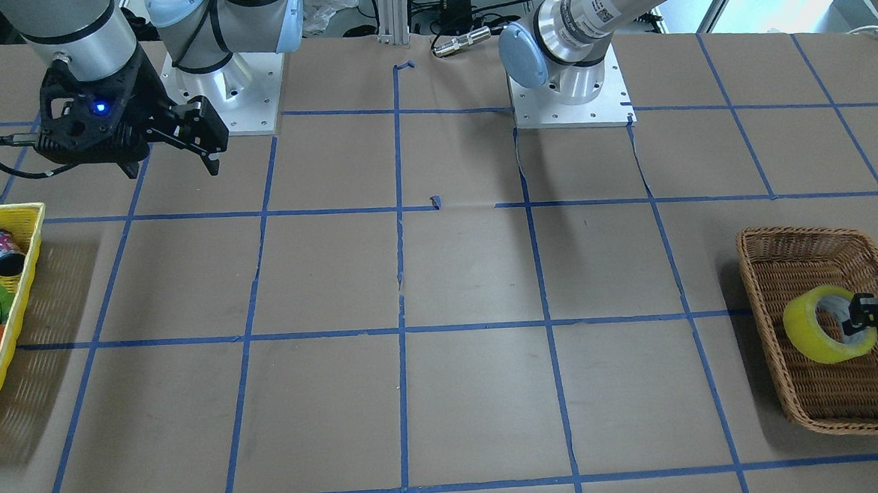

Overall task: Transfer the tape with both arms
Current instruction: 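Carry the tape roll with the left gripper into the wicker basket, then open the left gripper to release the tape roll in the basket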

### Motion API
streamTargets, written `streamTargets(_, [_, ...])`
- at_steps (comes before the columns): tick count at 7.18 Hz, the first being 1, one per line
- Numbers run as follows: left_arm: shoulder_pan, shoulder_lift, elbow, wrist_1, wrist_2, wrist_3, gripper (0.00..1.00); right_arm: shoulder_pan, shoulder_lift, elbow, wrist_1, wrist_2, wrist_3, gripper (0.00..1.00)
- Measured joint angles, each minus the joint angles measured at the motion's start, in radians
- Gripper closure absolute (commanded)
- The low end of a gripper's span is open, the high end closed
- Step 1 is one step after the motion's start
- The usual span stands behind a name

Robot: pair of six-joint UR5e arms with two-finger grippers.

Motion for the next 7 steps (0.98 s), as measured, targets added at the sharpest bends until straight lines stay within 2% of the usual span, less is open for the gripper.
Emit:
streamTargets(1, [0.000, -0.007, 0.000, 0.004, -0.001, 0.001, 0.19, 0.000, 0.000, 0.001, 0.000, 0.001, 0.000, 0.00])
streamTargets(3, [-0.048, 0.036, 0.002, -0.010, 0.012, -0.006, 0.17, 0.000, -0.001, 0.007, 0.000, 0.003, 0.001, 0.00])
streamTargets(5, [-0.123, 0.128, -0.003, -0.107, 0.020, -0.046, 0.17, -0.001, -0.001, 0.010, -0.001, 0.003, 0.000, 0.00])
streamTargets(7, [-0.221, 0.219, -0.041, -0.180, -0.017, -0.160, 0.17, -0.001, -0.001, 0.011, -0.001, 0.007, 0.000, 0.00])
